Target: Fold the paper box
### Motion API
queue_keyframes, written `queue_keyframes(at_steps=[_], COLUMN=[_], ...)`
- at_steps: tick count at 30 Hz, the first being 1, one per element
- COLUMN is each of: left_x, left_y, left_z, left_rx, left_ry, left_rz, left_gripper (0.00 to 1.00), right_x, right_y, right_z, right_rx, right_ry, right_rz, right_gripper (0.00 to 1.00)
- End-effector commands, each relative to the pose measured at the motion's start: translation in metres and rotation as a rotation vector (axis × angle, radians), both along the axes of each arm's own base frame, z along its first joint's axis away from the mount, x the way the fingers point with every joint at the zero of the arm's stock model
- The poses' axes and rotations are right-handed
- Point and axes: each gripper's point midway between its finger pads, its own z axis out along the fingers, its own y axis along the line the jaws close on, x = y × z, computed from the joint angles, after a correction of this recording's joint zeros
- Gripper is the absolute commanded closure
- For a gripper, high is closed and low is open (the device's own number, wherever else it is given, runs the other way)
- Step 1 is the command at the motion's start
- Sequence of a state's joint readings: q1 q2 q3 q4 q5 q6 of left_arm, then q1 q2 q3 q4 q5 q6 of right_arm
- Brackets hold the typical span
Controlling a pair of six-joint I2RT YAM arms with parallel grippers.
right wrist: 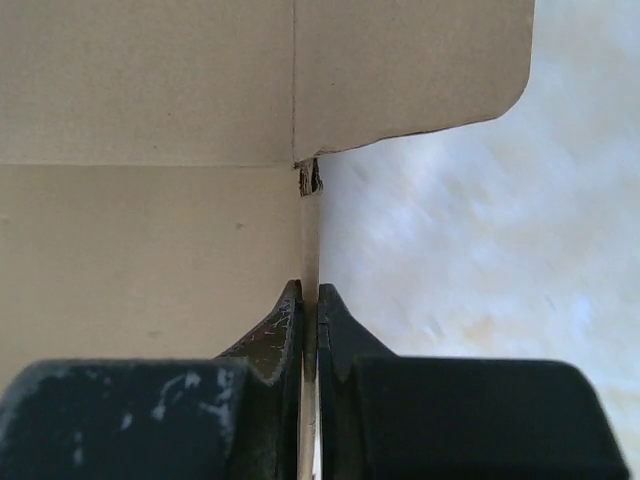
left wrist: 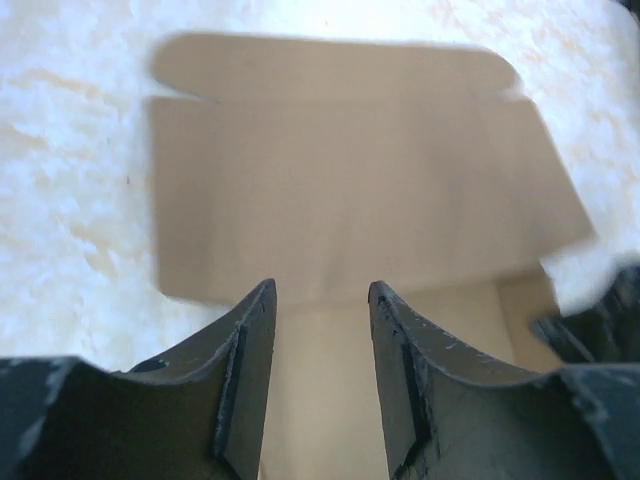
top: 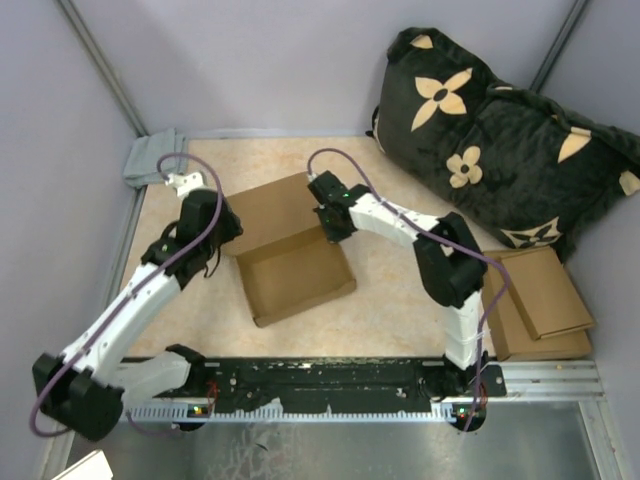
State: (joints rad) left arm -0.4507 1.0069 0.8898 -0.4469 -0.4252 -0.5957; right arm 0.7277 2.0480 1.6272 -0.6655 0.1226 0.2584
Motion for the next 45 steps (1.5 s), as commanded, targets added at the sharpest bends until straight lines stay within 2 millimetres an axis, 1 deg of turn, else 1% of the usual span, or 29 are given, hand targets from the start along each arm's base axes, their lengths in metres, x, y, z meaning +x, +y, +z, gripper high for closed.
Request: queue_keyframes(at_steps=[1,2,4,5,6,7,8,10,11,12,13,14,17,18,19,20,21,22,23,24,25,26,27,30,33,35,40,42,45], left_x=[0.056,0.067,0.084,0.089,0.095,0.099,0.100,0.101,0.101,0.099,0.098,0.098,0.094,0.093,0.092,0.091,0.090,0.090,0.088,0.087,0.086,0.085,0.083,0.078,0.072,0.070,0.070,0.074,0.083], left_y=[0.010,0.014,0.019,0.021,0.022,0.022,0.024,0.030,0.032,0.036,0.040,0.043,0.051,0.055,0.057,0.058,0.059,0.057,0.055,0.051,0.045,0.039,0.034,0.029,0.031,0.035,0.040,0.038,0.033], left_z=[0.013,0.010,0.000,-0.004,-0.004,-0.005,-0.007,-0.011,-0.013,-0.016,-0.019,-0.023,-0.038,-0.044,-0.049,-0.055,-0.059,-0.065,-0.071,-0.075,-0.078,-0.083,-0.091,-0.110,-0.126,-0.133,-0.144,-0.145,-0.146], left_rx=[-0.010,-0.051,-0.101,-0.088,-0.070,-0.055,-0.041,-0.031,-0.032,-0.034,-0.041,-0.054,-0.118,-0.141,-0.171,-0.197,-0.216,-0.228,-0.241,-0.251,-0.265,-0.288,-0.310,-0.338,-0.327,-0.309,-0.279,-0.287,-0.306], left_ry=[-0.003,0.030,0.100,0.125,0.133,0.137,0.146,0.166,0.177,0.191,0.203,0.215,0.255,0.264,0.276,0.284,0.287,0.293,0.307,0.321,0.335,0.353,0.378,0.440,0.484,0.505,0.527,0.523,0.511], left_rz=[0.046,0.055,0.068,0.061,0.057,0.049,0.044,0.039,0.032,0.032,0.028,0.017,-0.009,-0.011,-0.019,-0.025,-0.031,-0.047,-0.061,-0.088,-0.130,-0.155,-0.172,-0.185,-0.179,-0.167,-0.159,-0.166,-0.185], left_gripper=[0.51,0.52,0.54,0.54,0.53,0.53,0.52,0.50,0.49,0.48,0.47,0.46,0.43,0.40,0.39,0.39,0.39,0.39,0.39,0.40,0.41,0.42,0.43,0.44,0.45,0.45,0.45,0.45,0.46], right_x=[-0.018,-0.026,-0.039,-0.044,-0.049,-0.052,-0.054,-0.055,-0.053,-0.050,-0.045,-0.037,-0.003,0.009,0.020,0.034,0.045,0.058,0.068,0.077,0.084,0.090,0.095,0.106,0.113,0.117,0.121,0.120,0.117], right_y=[-0.046,-0.052,-0.057,-0.054,-0.051,-0.048,-0.045,-0.041,-0.043,-0.046,-0.051,-0.056,-0.061,-0.059,-0.053,-0.055,-0.051,-0.049,-0.052,-0.056,-0.058,-0.059,-0.061,-0.061,-0.062,-0.065,-0.072,-0.068,-0.058], right_z=[0.037,0.034,0.030,0.030,0.033,0.036,0.042,0.058,0.077,0.089,0.101,0.114,0.139,0.145,0.152,0.156,0.151,0.152,0.145,0.134,0.124,0.116,0.102,0.082,0.065,0.058,0.040,0.037,0.036], right_rx=[-0.004,-0.007,0.008,0.035,0.061,0.093,0.125,0.177,0.208,0.219,0.222,0.243,0.376,0.430,0.513,0.571,0.614,0.636,0.606,0.555,0.517,0.491,0.460,0.409,0.365,0.331,0.261,0.273,0.316], right_ry=[-0.106,-0.091,-0.054,-0.028,-0.011,0.001,0.006,-0.010,-0.045,-0.075,-0.106,-0.139,-0.177,-0.182,-0.161,-0.151,-0.124,-0.121,-0.113,-0.105,-0.098,-0.087,-0.070,-0.045,-0.013,-0.005,0.021,0.034,0.059], right_rz=[-0.157,-0.183,-0.216,-0.221,-0.227,-0.232,-0.238,-0.251,-0.262,-0.270,-0.277,-0.281,-0.281,-0.260,-0.208,-0.192,-0.160,-0.147,-0.178,-0.203,-0.218,-0.232,-0.252,-0.250,-0.251,-0.263,-0.274,-0.253,-0.205], right_gripper=[1.00,1.00,1.00,0.91,0.78,0.59,0.45,0.27,0.21,0.16,0.07,0.02,0.01,0.01,0.01,0.02,0.16,0.30,0.39,0.42,0.42,0.41,0.39,0.34,0.33,0.33,0.32,0.32,0.34])
